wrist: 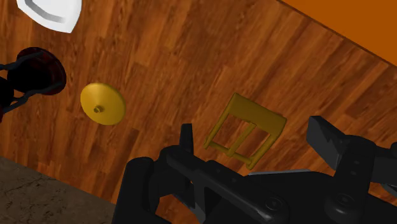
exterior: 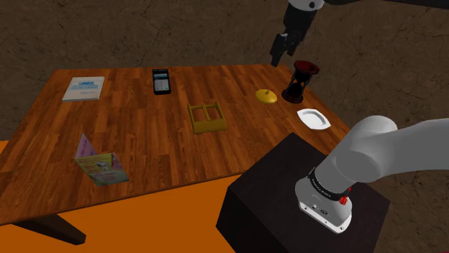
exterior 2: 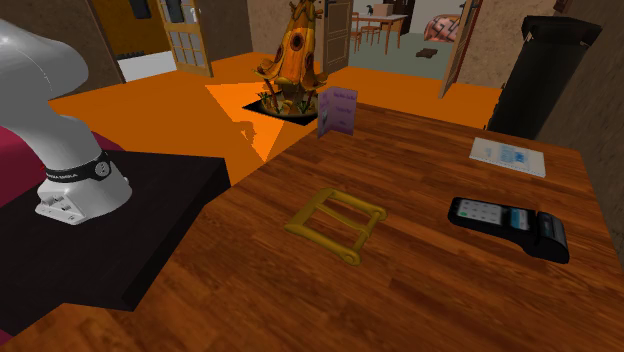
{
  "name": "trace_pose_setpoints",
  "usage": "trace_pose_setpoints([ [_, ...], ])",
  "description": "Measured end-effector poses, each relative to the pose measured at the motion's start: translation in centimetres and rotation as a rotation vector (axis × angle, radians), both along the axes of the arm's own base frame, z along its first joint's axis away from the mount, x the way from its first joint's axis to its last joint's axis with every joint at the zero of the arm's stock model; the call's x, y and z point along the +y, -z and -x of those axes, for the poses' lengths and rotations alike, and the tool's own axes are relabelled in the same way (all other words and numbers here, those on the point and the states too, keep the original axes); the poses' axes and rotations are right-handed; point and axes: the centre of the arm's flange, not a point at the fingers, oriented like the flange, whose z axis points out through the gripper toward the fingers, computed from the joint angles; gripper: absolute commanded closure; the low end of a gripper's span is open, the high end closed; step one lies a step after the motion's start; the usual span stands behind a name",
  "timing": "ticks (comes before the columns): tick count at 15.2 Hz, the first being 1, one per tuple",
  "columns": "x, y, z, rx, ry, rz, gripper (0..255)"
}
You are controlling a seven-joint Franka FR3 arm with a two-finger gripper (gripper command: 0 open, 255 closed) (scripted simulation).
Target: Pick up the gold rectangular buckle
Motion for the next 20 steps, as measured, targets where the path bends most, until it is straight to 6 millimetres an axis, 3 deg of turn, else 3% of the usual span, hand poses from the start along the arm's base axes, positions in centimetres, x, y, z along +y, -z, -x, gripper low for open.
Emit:
trace_pose_setpoints([
  [2,0.1,0.5,-0.4,0.001,0.006,-0.003,0],
  [5,0.4,3.1,-2.3,0.005,0.038,-0.016,0],
  [20,1.5,18.6,-14.6,0.022,0.232,-0.095,0],
])
